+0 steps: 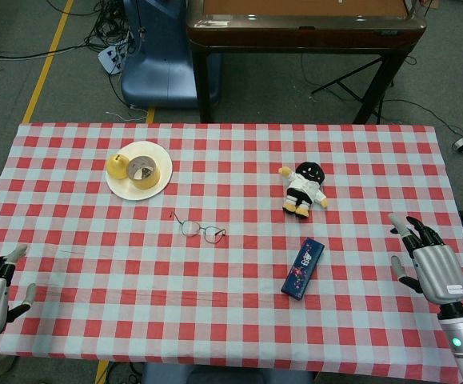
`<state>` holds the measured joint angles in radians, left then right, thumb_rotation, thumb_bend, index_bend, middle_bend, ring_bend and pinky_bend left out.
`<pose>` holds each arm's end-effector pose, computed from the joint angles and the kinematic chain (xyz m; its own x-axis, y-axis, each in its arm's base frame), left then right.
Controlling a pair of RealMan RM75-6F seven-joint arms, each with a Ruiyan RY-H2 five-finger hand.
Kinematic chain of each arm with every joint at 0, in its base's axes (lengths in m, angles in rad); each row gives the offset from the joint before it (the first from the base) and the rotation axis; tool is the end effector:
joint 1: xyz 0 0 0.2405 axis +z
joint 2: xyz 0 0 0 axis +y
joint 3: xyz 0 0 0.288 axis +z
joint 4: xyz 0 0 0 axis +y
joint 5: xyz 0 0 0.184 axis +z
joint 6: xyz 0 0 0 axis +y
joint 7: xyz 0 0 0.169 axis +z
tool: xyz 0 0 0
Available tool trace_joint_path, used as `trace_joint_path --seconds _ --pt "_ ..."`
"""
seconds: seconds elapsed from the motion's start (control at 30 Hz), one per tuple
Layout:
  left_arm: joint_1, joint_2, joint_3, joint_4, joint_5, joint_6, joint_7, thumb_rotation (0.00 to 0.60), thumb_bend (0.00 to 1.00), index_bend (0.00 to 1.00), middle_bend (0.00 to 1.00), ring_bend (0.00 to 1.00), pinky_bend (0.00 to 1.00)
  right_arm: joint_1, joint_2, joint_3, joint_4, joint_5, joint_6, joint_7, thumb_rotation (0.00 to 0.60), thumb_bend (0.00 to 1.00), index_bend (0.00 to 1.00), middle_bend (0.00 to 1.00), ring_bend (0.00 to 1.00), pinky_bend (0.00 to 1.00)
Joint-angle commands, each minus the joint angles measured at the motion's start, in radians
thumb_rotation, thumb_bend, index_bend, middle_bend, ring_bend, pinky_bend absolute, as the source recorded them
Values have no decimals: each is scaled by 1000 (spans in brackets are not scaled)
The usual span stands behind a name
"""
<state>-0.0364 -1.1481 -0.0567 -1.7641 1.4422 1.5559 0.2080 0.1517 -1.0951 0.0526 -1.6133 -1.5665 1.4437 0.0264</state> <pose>-0.3155 0.1895 0.1909 0.4195 -0.0310 0.9072 0.9051 0.0903 -0.4155 -0.3079 -0.2273 0.1943 0.4009 -0.0140 0.9160 -0.9085 -0.1348 0.3956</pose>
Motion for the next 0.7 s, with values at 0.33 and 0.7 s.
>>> trace_joint_path --seconds 0.33,0.7 --pt "3 -1 5 6 8 -2 -7 600 427 139 236 203 150 -5 7 0 -5 -2 11 -4 600 448 0 290 98 190" --pt "-48 17 -2 6 78 -44 -40 600 427 139 236 206 150 -4 20 19 -20 14 22 -28 600 447 0 290 98 190"
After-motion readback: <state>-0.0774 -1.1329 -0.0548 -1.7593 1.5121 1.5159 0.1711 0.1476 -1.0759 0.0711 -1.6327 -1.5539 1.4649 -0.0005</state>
